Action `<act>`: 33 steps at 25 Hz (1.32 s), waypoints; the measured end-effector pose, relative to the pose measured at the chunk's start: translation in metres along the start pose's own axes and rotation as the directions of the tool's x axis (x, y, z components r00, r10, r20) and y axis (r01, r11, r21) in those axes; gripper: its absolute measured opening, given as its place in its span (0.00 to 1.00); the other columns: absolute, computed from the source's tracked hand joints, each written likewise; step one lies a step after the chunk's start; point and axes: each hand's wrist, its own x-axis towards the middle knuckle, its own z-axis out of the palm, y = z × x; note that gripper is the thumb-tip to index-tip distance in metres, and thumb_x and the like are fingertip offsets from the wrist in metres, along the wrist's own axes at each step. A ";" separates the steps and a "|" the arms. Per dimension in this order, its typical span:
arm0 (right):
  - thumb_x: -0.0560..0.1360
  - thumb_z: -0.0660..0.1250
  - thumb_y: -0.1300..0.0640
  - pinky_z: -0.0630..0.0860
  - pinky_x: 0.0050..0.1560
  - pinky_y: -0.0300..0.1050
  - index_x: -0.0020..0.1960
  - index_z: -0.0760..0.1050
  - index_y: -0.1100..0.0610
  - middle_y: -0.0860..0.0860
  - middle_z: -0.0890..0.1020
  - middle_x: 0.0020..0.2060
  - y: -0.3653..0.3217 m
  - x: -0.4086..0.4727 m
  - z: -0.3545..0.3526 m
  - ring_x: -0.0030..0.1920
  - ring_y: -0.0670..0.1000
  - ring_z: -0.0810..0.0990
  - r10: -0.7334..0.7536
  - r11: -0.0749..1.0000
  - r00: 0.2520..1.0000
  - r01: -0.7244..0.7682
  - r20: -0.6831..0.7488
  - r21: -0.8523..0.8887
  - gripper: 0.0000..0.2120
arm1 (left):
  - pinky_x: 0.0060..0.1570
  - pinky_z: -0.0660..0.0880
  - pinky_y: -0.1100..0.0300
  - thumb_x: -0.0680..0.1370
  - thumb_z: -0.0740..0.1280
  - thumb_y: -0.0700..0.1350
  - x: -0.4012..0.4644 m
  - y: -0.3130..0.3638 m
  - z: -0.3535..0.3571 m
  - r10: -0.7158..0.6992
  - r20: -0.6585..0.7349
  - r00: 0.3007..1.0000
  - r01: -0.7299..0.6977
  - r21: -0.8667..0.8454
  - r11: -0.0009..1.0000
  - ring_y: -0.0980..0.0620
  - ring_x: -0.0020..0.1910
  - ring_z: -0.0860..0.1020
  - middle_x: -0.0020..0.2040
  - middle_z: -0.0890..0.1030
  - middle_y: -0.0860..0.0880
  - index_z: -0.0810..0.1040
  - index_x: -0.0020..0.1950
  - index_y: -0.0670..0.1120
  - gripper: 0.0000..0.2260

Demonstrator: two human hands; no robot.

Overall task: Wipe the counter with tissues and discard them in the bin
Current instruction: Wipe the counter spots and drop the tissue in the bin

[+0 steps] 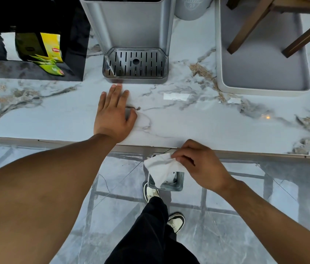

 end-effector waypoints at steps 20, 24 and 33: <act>0.76 0.63 0.68 0.78 0.50 0.51 0.63 0.80 0.55 0.58 0.74 0.48 -0.035 0.150 0.005 0.46 0.58 0.77 -0.132 0.957 0.981 0.090 -0.139 -0.275 0.19 | 0.79 0.49 0.43 0.80 0.49 0.51 0.001 -0.001 -0.002 0.030 0.013 0.999 -0.030 0.018 0.999 0.44 0.81 0.51 0.81 0.56 0.40 0.56 0.78 0.41 0.28; 0.78 0.65 0.61 0.78 0.45 0.49 0.57 0.82 0.58 0.56 0.75 0.45 -0.022 0.079 0.010 0.40 0.51 0.75 -0.139 0.979 0.990 0.140 0.016 -0.146 0.10 | 0.79 0.48 0.44 0.81 0.48 0.52 0.001 -0.001 -0.003 0.026 0.007 1.000 -0.026 0.004 1.000 0.45 0.81 0.50 0.81 0.56 0.42 0.60 0.78 0.44 0.26; 0.74 0.69 0.70 0.72 0.42 0.32 0.52 0.85 0.51 0.52 0.79 0.41 -0.006 0.058 -0.051 0.38 0.48 0.78 0.000 0.996 0.979 0.019 -0.205 0.092 0.15 | 0.79 0.48 0.44 0.81 0.49 0.52 -0.001 0.002 -0.006 0.010 0.001 1.000 -0.010 -0.028 1.000 0.45 0.81 0.51 0.80 0.57 0.42 0.60 0.77 0.43 0.26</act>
